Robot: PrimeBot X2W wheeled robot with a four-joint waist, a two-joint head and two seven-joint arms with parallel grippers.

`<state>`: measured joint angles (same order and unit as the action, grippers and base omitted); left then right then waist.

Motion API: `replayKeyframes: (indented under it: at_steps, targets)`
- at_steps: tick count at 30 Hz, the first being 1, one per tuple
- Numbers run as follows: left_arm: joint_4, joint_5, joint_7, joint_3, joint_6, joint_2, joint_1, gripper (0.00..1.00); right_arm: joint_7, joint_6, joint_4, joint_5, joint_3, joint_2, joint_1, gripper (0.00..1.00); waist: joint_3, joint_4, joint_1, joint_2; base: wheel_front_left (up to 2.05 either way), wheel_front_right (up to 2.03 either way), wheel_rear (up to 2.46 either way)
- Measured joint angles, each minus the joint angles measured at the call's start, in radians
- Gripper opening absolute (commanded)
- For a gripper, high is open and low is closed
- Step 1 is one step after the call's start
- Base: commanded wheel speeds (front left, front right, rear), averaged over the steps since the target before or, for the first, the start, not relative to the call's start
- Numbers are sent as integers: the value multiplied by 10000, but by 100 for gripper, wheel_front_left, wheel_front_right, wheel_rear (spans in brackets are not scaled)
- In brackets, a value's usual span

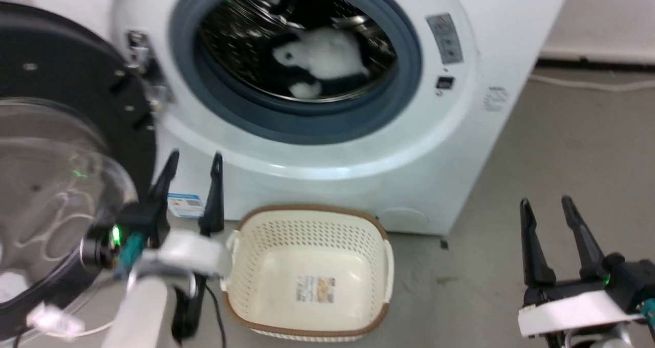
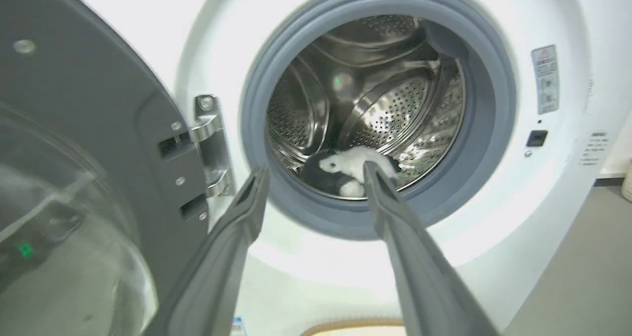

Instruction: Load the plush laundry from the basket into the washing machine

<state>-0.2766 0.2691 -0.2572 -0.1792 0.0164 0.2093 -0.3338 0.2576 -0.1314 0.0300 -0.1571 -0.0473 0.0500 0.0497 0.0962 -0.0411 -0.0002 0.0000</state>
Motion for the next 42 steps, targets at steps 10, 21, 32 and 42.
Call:
replayKeyframes:
  at_steps: [10, 21, 32, 42]
  targets:
    - [1237, -679, -2, 470, 96, -688, 2590, 100, 0, 0, 25, 621, 90, 0, -707, 100, -748, 713, 1, 0, 0, 0, 0]
    - [1264, -1022, -2, 428, -138, -1101, 3161, 100, 0, -2, 174, 782, 142, 0, -1119, 100, -807, 755, 3, 0, 0, 0, 0]
    - [1285, -1089, 73, 401, -284, -1200, 3157, 0, -21, -2, 205, 784, 194, 0, -1117, 0, -830, 733, 2, 0, 0, 0, 0]
    - [1392, -1181, 278, 514, -284, -1229, 3157, 0, -274, -2, 198, 803, 207, 0, -1113, 0, -841, 705, 2, 0, 0, 0, 0]
